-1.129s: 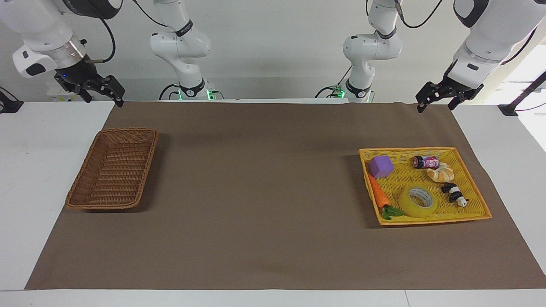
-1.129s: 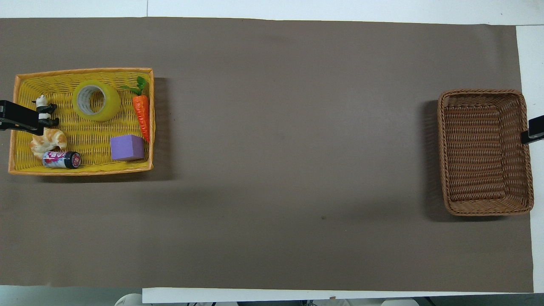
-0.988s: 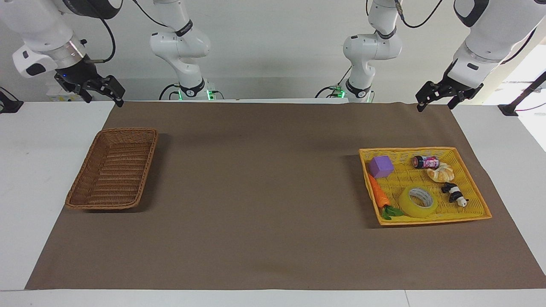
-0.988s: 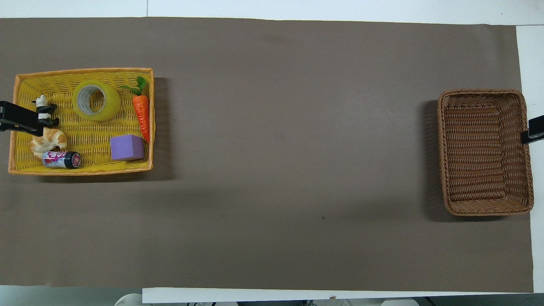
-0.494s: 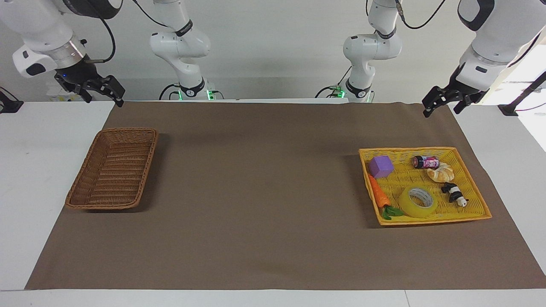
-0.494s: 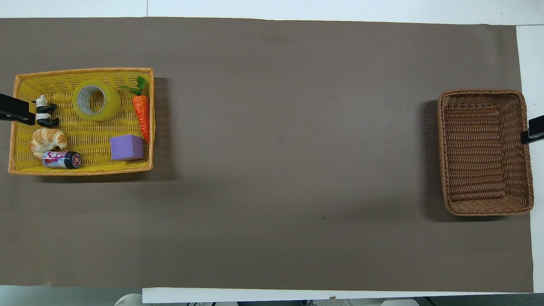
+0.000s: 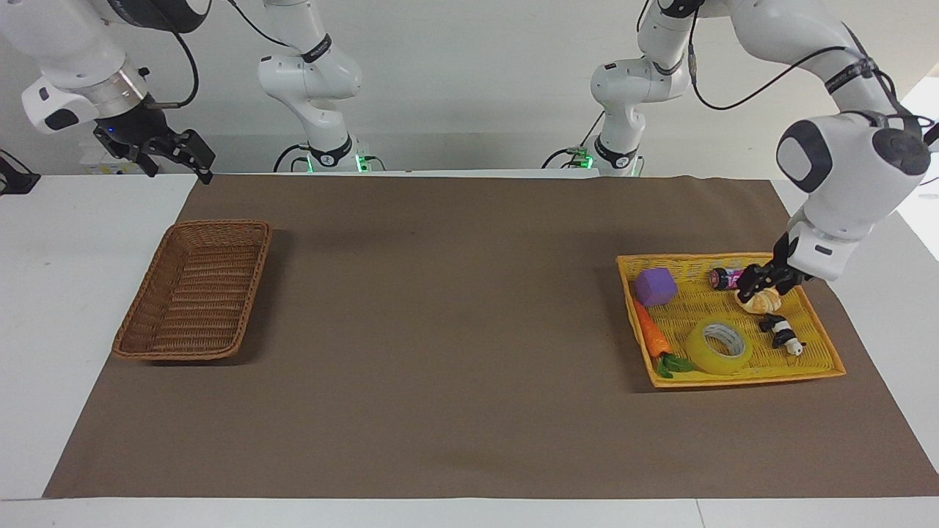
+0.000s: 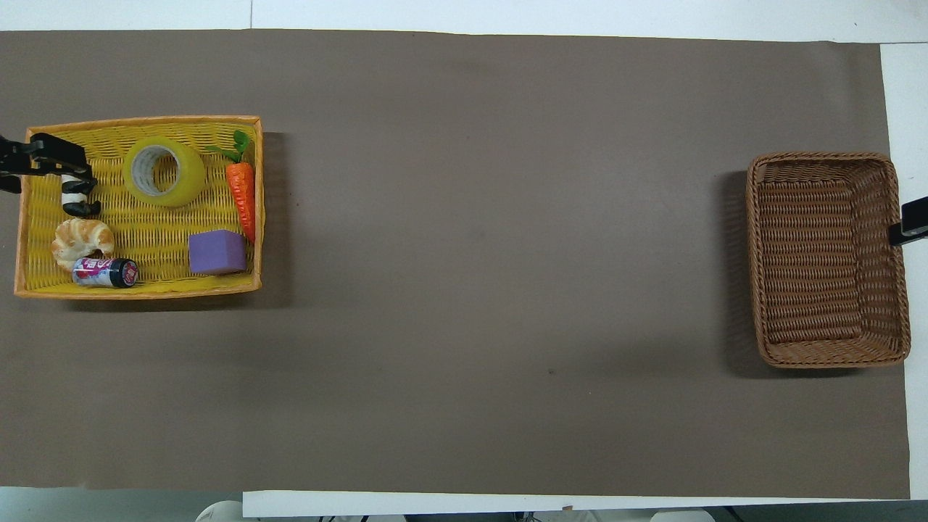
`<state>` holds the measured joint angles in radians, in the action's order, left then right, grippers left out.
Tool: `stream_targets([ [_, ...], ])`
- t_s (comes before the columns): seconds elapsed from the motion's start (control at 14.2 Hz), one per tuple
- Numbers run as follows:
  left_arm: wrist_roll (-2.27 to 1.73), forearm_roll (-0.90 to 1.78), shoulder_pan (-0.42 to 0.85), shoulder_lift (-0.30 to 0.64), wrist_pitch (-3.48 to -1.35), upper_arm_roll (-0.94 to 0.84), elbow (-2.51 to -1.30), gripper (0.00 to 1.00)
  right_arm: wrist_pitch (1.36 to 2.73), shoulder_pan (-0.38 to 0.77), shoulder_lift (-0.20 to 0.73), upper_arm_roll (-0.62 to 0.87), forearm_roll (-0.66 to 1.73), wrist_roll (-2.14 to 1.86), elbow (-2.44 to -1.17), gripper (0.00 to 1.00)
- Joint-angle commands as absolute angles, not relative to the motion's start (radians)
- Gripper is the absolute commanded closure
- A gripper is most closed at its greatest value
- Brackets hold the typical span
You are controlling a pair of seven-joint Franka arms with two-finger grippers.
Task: Move tape to another basket
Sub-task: 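Reach the left gripper down to the yellow tape roll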
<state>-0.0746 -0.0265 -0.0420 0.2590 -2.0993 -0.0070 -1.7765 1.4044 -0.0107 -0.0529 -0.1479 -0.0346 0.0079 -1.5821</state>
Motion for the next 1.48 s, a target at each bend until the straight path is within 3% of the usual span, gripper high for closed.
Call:
stream_targets([
  [0.0,-0.023,-0.037,-0.106,0.276,-2.262,-0.014,-1.865,0.26,1.396,-0.018,-0.060,-0.143,-0.028,-0.015,-1.588,0.01],
  [1.13,0.098,-0.035,-0.078,0.376,-2.371,-0.018,-1.911,0.26,1.396,-0.018,-0.060,-0.143,-0.028,-0.015,-1.588,0.01],
  [1.27,0.100,-0.035,-0.080,0.380,-2.376,-0.018,-1.913,0.31,1.396,-0.018,-0.060,-0.143,-0.028,-0.015,-1.588,0.01],
  [1.41,0.100,-0.034,-0.081,0.391,-2.378,-0.018,-1.913,0.43,1.396,-0.018,-0.060,-0.143,-0.028,-0.015,-1.588,0.01],
])
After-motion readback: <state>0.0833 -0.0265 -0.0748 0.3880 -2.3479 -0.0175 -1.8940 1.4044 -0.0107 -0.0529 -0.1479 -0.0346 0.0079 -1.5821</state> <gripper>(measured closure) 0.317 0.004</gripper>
